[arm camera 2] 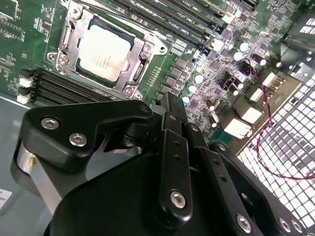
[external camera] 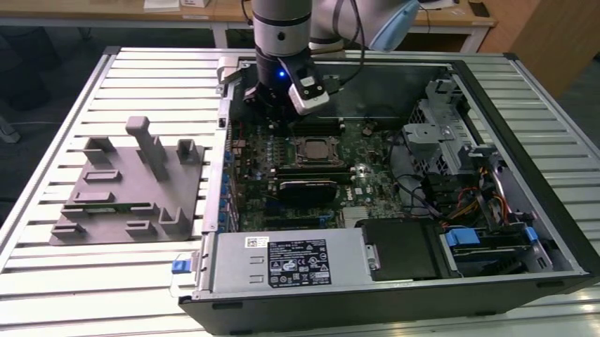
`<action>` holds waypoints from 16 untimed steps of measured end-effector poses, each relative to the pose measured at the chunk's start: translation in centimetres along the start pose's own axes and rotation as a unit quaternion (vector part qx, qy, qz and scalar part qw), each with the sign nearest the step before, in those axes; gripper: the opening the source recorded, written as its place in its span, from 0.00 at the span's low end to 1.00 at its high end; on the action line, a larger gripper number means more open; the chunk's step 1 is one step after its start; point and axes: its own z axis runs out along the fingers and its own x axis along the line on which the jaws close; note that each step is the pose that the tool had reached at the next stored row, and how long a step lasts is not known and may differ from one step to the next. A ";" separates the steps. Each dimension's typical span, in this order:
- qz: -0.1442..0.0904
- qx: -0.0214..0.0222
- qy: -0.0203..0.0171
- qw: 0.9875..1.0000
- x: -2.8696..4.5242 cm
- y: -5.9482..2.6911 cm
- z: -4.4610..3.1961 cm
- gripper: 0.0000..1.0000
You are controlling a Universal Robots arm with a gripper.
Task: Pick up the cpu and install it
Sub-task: 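Install the first cpu locking lever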
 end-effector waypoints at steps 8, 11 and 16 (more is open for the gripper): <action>0.001 -0.034 0.002 0.999 0.17 -0.06 0.00 0.11; 0.001 -0.050 0.003 0.999 0.28 -0.10 0.00 0.11; 0.002 -0.075 0.005 0.997 0.51 -0.17 -0.01 0.11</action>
